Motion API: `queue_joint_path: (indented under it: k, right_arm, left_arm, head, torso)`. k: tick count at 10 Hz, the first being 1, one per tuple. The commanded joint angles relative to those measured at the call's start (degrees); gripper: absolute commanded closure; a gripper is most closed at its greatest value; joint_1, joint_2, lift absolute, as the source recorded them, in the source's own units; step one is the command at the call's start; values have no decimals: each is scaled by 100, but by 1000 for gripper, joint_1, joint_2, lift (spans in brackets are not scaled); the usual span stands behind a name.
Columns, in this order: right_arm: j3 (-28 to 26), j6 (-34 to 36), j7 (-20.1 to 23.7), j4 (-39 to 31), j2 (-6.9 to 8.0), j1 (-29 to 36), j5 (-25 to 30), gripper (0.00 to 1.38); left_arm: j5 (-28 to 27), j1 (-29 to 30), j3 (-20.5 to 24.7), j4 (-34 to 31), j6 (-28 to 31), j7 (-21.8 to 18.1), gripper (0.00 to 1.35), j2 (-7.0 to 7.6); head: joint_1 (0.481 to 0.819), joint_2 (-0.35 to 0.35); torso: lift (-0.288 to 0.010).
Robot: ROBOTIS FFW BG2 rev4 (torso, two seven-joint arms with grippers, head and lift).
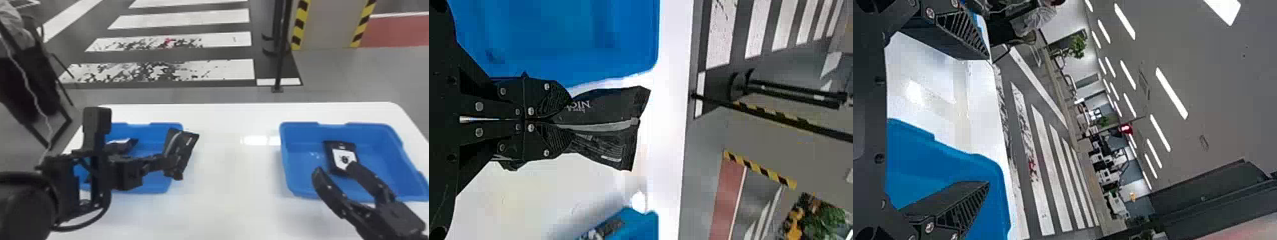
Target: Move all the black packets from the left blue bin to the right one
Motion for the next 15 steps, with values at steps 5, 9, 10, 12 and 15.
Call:
queue_joint_path:
  k: [5, 9, 10, 12, 15]
  right_arm:
    - [759, 303, -5, 277, -251, -775, -614, 137]
    - [1205, 444, -5, 544, -331, -1239, -843, 144]
    - [1285, 444, -5, 586, -348, -1310, -923, 265]
    - [1433, 543, 13, 811, -366, -1352, -1403, 1096]
    - [1491, 557, 74, 854, -366, -1352, -1563, 1277]
  left_arm:
    - [988, 219, -756, -359, -329, -180, 1205, -74]
    - [1285, 106, -1019, -359, -301, -197, 1205, -83]
    - [1296, 78, -1042, -345, -301, -197, 1205, -83]
    - [1319, 78, -1065, -317, -301, -197, 1205, -92]
    - [1331, 64, -1065, -317, -301, -197, 1205, -92]
  head:
    - [695, 47]
    - [695, 32]
    - [695, 36]
    - [695, 51]
    - [695, 74]
  torso:
    - [-154]
    - [-154]
    - [-154]
    - [-154]
    - [-154]
